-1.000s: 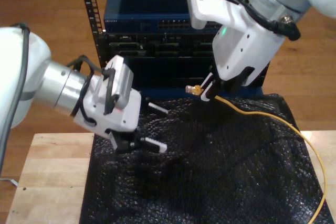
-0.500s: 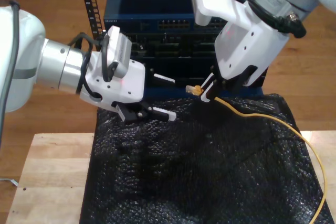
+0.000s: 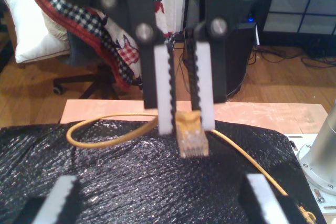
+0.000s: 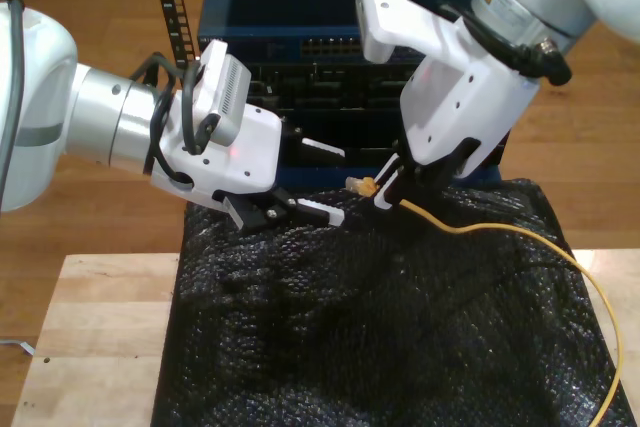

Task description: Grab the cable and plug it in

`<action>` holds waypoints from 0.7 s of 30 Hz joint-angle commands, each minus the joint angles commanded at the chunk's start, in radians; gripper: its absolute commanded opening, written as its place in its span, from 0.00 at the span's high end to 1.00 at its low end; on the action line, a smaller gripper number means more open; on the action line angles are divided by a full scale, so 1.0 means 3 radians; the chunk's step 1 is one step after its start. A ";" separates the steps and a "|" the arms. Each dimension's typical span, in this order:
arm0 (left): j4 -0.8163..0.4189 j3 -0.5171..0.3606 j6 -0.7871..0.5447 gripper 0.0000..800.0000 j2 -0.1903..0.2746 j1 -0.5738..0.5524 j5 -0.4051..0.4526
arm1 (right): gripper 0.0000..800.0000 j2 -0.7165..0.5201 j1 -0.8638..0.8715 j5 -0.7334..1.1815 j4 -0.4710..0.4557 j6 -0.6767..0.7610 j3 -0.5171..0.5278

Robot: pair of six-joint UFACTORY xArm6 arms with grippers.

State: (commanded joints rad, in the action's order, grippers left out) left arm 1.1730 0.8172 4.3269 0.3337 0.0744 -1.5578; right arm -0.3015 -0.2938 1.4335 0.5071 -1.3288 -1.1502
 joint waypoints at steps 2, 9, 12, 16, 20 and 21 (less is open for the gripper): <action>0.0000 0.0000 0.0000 0.17 0.0000 0.0005 -0.0026 | 0.99 0.0036 0.0000 0.0000 0.0000 0.0000 0.0010; 0.0000 -0.0005 -0.0005 0.22 -0.0005 0.0005 -0.0056 | 0.99 0.0066 -0.0005 -0.0005 0.0005 0.0010 0.0015; 0.0005 -0.0005 -0.0005 0.26 -0.0005 0.0005 -0.0066 | 0.99 0.0072 -0.0005 -0.0010 0.0005 0.0010 0.0020; 0.0000 -0.0005 -0.0005 0.32 -0.0005 0.0005 -0.0066 | 0.99 0.0082 -0.0005 -0.0015 0.0010 0.0010 0.0041; 0.0005 -0.0010 -0.0015 0.39 -0.0005 0.0005 -0.0072 | 0.98 0.0082 -0.0005 -0.0015 0.0010 0.0010 0.0041; 0.0005 -0.0010 -0.0031 0.40 -0.0005 0.0000 -0.0072 | 0.98 0.0082 -0.0005 -0.0015 0.0010 0.0015 0.0041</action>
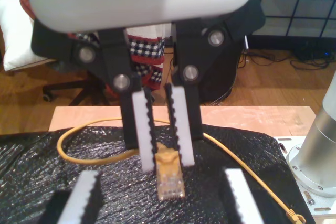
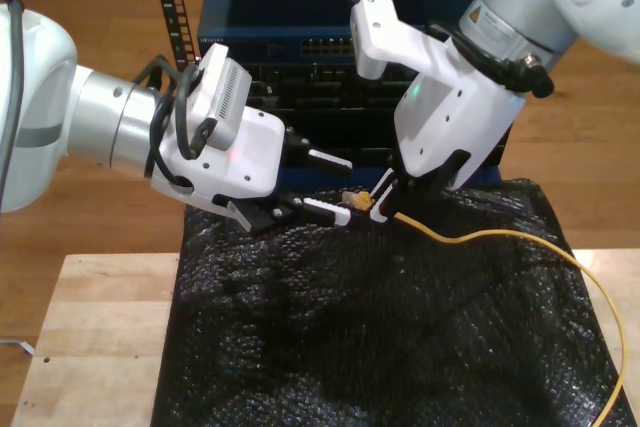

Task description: Grab the cable and plug it in

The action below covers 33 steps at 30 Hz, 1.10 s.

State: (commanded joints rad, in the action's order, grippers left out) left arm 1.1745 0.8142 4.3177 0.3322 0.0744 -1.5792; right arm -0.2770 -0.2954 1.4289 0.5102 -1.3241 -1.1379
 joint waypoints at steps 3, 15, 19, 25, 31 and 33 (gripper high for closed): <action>0.0000 -0.0010 -0.0036 0.45 0.0000 0.0000 0.0005 | 0.98 0.0000 0.0000 0.0000 0.0000 -0.0005 0.0000; 0.0026 -0.0020 0.0087 0.56 -0.0031 0.0000 -0.0102 | 0.98 0.0000 0.0000 0.0000 0.0000 -0.0005 0.0000; 0.0051 -0.0020 0.0113 0.59 -0.0031 0.0000 -0.0107 | 0.98 -0.0005 0.0000 0.0000 0.0000 -0.0005 0.0000; 0.0051 -0.0031 0.0169 0.64 -0.0031 0.0005 -0.0113 | 0.98 -0.0005 0.0000 0.0000 0.0000 -0.0005 0.0000; 0.0046 -0.0036 0.0297 0.67 -0.0031 0.0005 -0.0102 | 0.98 -0.0010 0.0000 0.0000 0.0000 -0.0005 0.0000; 0.0046 -0.0036 0.0297 0.67 -0.0031 0.0005 -0.0097 | 0.98 -0.0010 0.0000 0.0000 0.0000 -0.0005 0.0000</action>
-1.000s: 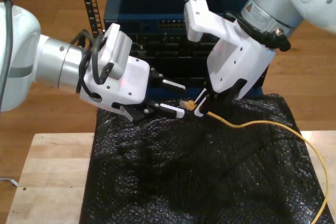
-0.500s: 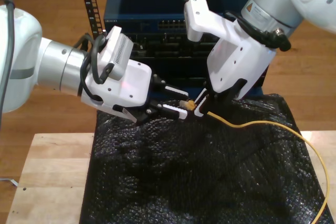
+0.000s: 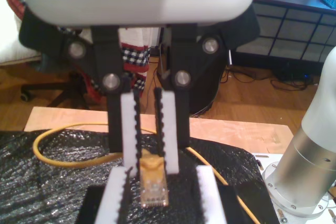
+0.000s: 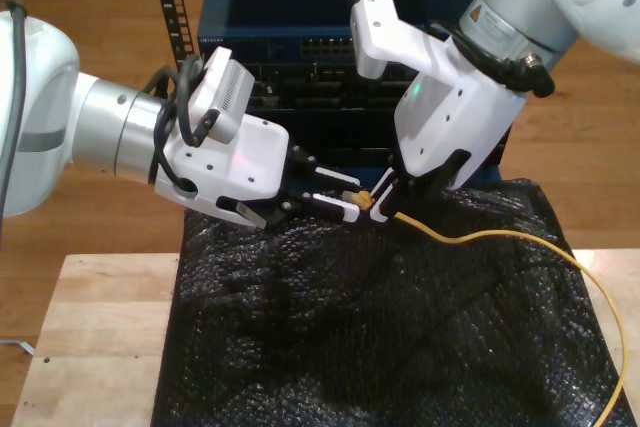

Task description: Grab the cable and plug it in

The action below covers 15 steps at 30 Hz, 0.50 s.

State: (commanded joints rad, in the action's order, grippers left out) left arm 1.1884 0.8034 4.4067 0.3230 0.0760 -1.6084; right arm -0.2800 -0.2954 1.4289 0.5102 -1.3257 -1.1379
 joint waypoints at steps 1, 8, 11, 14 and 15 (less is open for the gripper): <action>0.0000 0.0000 0.0000 0.69 0.0000 0.0000 0.0000 | 0.98 0.0000 0.0000 0.0000 0.0000 0.0000 0.0000; 0.0000 -0.0005 -0.0010 0.78 0.0000 0.0000 0.0010 | 0.98 0.0000 -0.0005 0.0000 0.0000 0.0000 0.0000; 0.0000 -0.0005 -0.0031 0.94 0.0000 0.0000 0.0026 | 0.98 0.0005 -0.0005 0.0000 0.0000 0.0000 0.0000; -0.0005 -0.0015 -0.0041 0.98 0.0000 -0.0005 0.0026 | 0.95 0.0005 0.0000 0.0000 0.0000 0.0000 0.0000; -0.0005 -0.0015 -0.0046 0.99 0.0000 -0.0005 0.0026 | 0.93 0.0000 0.0000 0.0000 0.0005 0.0000 0.0000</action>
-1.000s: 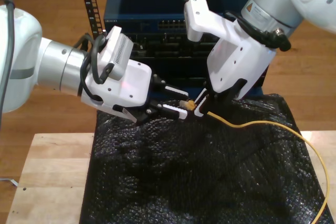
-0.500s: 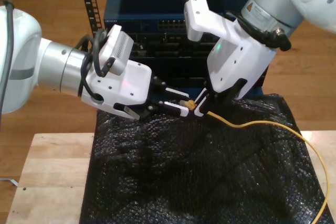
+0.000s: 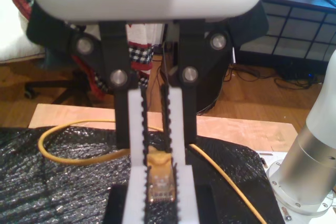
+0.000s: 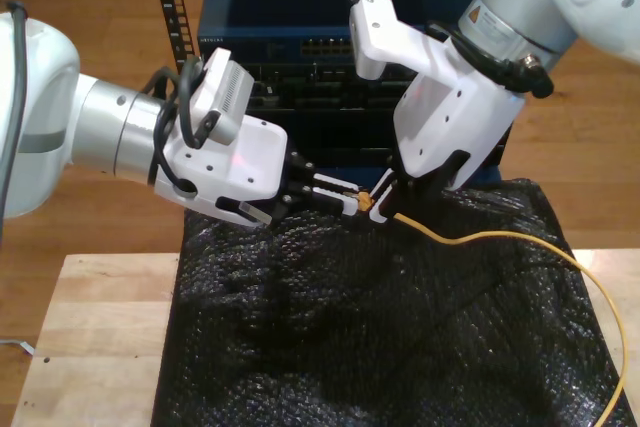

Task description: Grab the cable and plug it in

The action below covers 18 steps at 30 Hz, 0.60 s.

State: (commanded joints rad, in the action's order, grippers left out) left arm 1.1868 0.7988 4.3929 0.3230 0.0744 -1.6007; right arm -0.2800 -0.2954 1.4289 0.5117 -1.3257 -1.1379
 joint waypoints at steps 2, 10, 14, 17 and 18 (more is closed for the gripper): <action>0.0000 0.0000 0.0000 1.00 0.0000 0.0000 0.0000 | 0.84 0.0000 -0.0005 0.0005 0.0000 -0.0005 0.0000; 0.0005 0.0000 0.0020 1.00 0.0000 0.0010 -0.0015 | 0.11 -0.0041 0.0000 0.0005 0.0036 -0.0015 0.0000; 0.0010 0.0010 0.0026 1.00 -0.0077 0.0020 -0.0097 | 0.00 -0.0148 0.0000 -0.0005 0.0036 -0.0036 0.0000; 0.0015 0.0031 0.0026 1.00 -0.0148 0.0020 -0.0276 | 0.00 -0.0205 0.0000 -0.0046 0.0020 -0.0046 -0.0005; 0.0026 0.0036 0.0031 1.00 -0.0174 0.0020 -0.0322 | 0.00 -0.0210 0.0005 -0.0061 0.0020 -0.0046 -0.0015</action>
State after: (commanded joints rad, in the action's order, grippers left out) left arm 1.1945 0.8096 4.4021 0.2708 0.0806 -1.6974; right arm -0.3429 -0.2938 1.4105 0.5178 -1.3395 -1.1425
